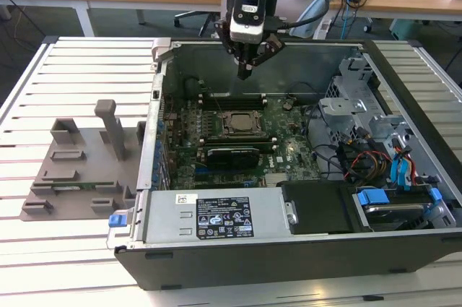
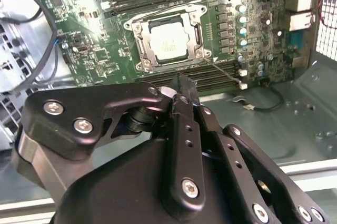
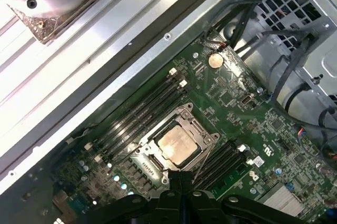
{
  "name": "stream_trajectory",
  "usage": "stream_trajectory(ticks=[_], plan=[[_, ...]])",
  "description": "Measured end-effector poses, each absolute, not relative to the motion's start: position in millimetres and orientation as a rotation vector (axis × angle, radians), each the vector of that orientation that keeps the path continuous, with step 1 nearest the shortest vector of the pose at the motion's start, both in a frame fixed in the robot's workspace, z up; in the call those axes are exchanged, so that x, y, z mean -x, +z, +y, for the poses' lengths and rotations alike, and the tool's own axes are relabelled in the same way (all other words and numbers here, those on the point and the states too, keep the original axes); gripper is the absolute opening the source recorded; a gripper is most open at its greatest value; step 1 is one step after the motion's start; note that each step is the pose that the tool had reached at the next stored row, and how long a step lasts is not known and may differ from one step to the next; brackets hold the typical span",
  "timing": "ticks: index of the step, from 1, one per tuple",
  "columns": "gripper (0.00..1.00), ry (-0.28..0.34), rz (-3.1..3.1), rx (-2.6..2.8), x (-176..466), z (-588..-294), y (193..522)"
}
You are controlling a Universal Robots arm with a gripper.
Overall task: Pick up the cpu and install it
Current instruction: 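Install the first cpu locking lever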
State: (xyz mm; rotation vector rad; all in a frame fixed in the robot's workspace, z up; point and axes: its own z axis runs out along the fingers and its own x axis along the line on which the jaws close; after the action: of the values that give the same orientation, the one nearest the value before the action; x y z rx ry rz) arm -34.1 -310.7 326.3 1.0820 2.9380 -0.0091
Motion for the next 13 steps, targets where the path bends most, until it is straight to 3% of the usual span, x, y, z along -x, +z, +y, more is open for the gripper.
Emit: stream_trajectory(ticks=[13], plan=[[0.11, -0.007, 3.034, -0.769, 34.1, -310.7, 326.3]])
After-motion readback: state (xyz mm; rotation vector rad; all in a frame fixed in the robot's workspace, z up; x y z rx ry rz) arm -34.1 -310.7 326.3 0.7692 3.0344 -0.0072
